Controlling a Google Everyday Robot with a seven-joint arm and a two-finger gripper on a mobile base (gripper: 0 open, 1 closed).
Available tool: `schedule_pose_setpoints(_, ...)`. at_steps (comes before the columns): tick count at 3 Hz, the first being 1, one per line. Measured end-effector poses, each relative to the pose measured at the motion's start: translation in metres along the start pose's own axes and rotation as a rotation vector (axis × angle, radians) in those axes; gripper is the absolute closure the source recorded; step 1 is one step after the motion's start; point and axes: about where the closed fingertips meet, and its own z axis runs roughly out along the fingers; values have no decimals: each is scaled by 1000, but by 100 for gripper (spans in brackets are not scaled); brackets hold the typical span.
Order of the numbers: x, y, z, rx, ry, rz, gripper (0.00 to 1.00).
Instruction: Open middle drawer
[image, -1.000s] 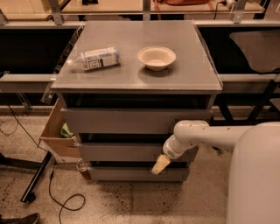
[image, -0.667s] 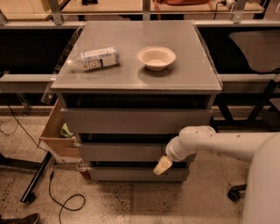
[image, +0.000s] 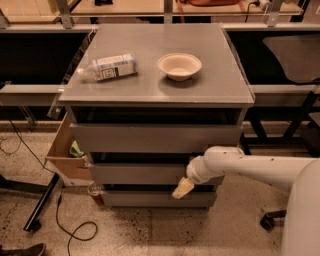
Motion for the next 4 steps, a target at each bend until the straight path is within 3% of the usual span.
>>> schedule_pose_setpoints(2,-14,-11,16,-36,29,-55,0)
schedule_pose_setpoints(4,2,-11,40,-130,93,-24,0)
